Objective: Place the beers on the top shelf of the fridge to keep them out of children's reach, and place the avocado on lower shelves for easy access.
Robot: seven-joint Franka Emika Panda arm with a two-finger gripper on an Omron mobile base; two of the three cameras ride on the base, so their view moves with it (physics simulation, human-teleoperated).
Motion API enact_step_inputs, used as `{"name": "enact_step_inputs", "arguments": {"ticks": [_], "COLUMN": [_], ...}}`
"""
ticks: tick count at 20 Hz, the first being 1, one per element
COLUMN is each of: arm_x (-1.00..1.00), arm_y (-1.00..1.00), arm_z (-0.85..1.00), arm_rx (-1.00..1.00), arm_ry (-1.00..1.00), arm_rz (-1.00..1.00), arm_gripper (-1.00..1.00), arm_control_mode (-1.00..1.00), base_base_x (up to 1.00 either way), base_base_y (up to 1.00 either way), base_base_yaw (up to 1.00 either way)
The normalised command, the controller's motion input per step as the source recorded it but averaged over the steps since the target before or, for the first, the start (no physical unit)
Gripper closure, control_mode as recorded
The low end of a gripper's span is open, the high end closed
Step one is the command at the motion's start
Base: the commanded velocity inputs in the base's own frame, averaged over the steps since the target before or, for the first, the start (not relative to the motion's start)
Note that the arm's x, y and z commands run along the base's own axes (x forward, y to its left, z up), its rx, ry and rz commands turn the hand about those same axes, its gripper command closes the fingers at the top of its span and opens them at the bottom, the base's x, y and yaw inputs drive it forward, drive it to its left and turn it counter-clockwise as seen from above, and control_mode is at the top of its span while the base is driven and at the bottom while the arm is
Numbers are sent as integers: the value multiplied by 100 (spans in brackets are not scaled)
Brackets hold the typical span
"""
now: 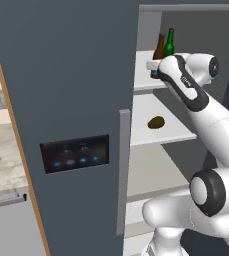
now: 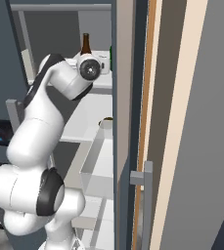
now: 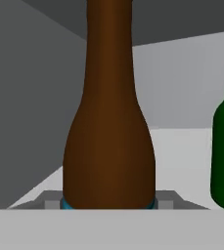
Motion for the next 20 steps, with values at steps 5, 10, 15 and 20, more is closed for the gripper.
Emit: {"name": "enact_step_inputs", "arguments": {"ticks": [5,10,15,20], "arm_x": [28,31,32,24], "arm_y": [0,0,0,0], "arm_z": [-27,-21,-15,-11], "arm_rx": [0,0,0,-1], "arm_ry": [0,0,0,-1], "arm_rz": [0,0,0,0], "arm_gripper": [100,100,100,-100], "arm_control_mode": [-100,-100,-100,-100], "base_base_x": [0,0,0,0], "base_base_y": [0,0,0,0], "base_base_yaw": [0,0,0,0]}}
